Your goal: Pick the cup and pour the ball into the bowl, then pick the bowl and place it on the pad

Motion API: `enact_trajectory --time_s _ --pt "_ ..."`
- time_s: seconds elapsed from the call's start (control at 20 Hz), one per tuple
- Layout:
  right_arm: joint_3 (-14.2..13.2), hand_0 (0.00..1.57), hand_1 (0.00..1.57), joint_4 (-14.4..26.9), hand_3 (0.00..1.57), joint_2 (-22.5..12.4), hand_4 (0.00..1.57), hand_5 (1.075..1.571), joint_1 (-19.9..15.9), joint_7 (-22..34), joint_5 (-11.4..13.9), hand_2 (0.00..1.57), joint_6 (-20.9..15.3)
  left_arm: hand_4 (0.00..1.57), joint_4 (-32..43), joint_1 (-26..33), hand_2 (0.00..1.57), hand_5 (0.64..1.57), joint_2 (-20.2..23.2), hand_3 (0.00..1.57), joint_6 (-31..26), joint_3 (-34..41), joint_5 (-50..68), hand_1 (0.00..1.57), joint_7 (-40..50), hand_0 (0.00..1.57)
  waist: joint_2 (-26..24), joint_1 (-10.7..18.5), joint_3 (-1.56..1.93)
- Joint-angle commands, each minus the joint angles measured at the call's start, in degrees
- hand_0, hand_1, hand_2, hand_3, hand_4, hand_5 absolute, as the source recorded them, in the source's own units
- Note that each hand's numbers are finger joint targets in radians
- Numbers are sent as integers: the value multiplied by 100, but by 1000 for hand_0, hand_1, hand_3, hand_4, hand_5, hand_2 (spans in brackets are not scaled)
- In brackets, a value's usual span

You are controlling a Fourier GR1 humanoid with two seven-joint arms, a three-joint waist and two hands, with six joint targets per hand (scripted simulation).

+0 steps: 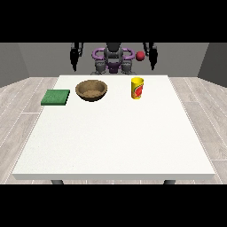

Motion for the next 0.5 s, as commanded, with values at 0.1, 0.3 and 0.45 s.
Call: enact_trajectory --time_s 0.1,0.3,0.45 --pt "-45 0 0 -432 0 -163 875 1533 -52 352 -28 0 18 664 -437 -56 0 1566 130 0 -17 40 49 0 364 0 -1167 0 54" --pt "-329 0 0 -788 0 9 875 1533 313 1269 -778 0 72 664 -791 257 0 1566 -387 0 159 -67 773 0 1374 0 -2181 -219 79" --pt "-290 0 0 -1116 0 8 860 1530 650 1864 -722 0 -157 634 -1322 365 0 1564 -401 0 385 -111 818 0 2500 0 -2530 -92 81"
